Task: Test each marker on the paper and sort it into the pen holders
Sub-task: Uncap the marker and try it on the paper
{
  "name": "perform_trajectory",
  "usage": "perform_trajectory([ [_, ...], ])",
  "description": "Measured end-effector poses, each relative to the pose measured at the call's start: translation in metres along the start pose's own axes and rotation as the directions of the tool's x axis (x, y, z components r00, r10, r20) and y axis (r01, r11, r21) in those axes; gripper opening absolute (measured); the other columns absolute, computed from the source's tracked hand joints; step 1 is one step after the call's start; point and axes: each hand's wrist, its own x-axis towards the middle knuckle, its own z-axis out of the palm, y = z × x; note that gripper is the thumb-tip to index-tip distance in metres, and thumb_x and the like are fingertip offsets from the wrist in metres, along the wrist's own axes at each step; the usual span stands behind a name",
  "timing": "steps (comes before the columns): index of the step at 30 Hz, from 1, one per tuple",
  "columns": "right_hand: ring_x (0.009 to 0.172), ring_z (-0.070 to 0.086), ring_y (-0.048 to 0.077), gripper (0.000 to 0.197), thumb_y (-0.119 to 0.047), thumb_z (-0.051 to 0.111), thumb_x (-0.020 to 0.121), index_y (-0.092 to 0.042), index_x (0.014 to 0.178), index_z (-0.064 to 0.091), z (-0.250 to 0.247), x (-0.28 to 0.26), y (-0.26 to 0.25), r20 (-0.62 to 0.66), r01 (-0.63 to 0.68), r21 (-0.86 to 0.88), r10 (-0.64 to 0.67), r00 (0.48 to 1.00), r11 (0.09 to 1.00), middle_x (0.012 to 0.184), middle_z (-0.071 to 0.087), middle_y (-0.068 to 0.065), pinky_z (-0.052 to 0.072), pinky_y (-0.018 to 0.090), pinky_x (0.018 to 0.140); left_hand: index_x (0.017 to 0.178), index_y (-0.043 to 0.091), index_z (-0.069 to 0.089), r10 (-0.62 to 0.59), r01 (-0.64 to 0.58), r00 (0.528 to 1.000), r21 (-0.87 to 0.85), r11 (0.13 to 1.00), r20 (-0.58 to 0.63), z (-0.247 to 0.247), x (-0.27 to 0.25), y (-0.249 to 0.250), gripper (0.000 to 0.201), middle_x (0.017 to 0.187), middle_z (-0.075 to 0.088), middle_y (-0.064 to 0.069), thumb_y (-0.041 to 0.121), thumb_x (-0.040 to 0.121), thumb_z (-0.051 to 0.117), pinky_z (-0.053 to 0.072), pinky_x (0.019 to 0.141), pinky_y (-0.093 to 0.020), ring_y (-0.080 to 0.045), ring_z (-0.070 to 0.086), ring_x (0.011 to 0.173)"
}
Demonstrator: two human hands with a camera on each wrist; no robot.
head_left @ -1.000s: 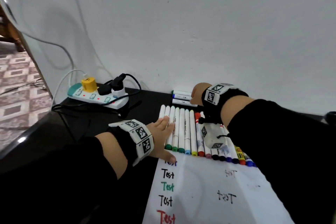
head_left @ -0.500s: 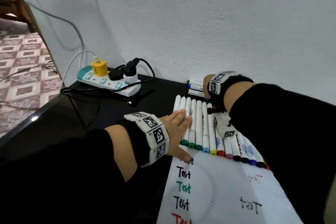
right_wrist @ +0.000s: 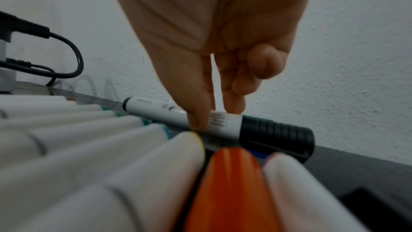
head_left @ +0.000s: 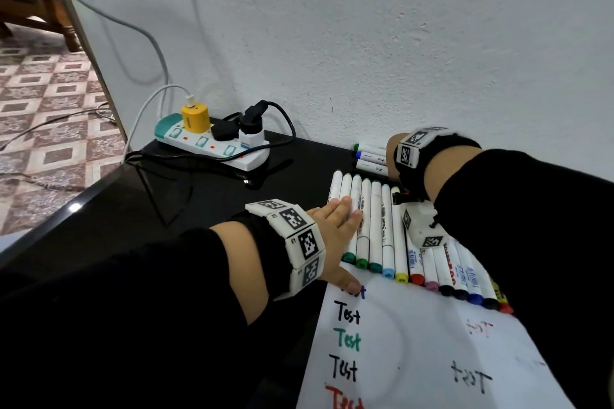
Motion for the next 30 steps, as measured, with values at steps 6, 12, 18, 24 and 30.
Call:
perform_trajectory([
  [6,0.083,0.05,0.025,0.018,-0.025,0.056,0.092,-0.011,0.082,0.059,0.001,0.012,0.014,-0.046,-0.03,0.201,0.04,0.998,0.979,0.077,0.049,0.009,0.04,0.028,0.08,0.147,0.012,-0.018,-0.012,0.012,1.0,0.009,1.0,0.007,-0.004,-0.005,0.003,0.108,0.153,-0.026,-0.011,0.064,0.082,0.051,0.0,0.117,-0.038,-0.024,-0.017,0.143],
  [12,0.079,0.057,0.029,0.032,-0.035,0.062,0.083,-0.013,0.065,0.049,-0.009,-0.018,0.036,-0.083,-0.115,0.464,0.173,0.981,0.878,0.073,0.055,0.007,0.042,0.029,0.071,0.148,0.009,-0.015,-0.063,0.062,0.998,-0.05,0.997,-0.015,-0.02,-0.023,0.016,0.102,0.154,-0.023,-0.011,0.062,0.086,0.047,0.002,0.117,-0.036,-0.023,-0.013,0.144],
  [18,0.058,0.059,0.024,0.025,-0.032,0.057,0.078,-0.011,0.065,0.059,-0.007,-0.075,0.052,0.045,-0.146,0.788,0.181,0.982,0.598,0.064,0.063,0.008,0.048,0.025,0.058,0.151,0.018,0.001,-0.109,0.075,0.989,-0.305,0.949,-0.098,-0.043,-0.063,0.038,0.08,0.158,0.003,0.0,0.059,0.091,0.037,0.015,0.115,-0.033,-0.017,0.013,0.144],
  [24,0.026,0.037,0.01,0.02,-0.016,0.051,0.085,-0.007,0.067,0.051,-0.001,-0.126,0.047,0.059,-0.076,0.99,0.137,0.989,0.116,0.037,0.053,0.001,0.027,0.009,0.034,0.144,0.014,0.034,-0.166,-0.002,0.944,-0.507,0.862,-0.287,-0.065,-0.101,0.06,0.057,0.148,0.038,-0.005,0.048,0.098,0.031,0.026,0.109,-0.028,-0.019,0.034,0.136],
  [30,0.042,0.031,0.015,0.021,-0.017,0.051,0.085,-0.01,0.066,0.047,-0.002,-0.181,0.039,0.023,0.005,0.984,0.159,0.987,-0.176,0.051,0.046,0.003,0.023,0.022,0.044,0.078,0.025,0.067,-0.239,-0.198,0.907,-0.852,0.485,-0.347,-0.061,-0.119,0.078,0.023,0.091,0.072,0.003,0.039,0.091,0.055,0.048,0.088,-0.029,-0.01,0.062,0.086],
])
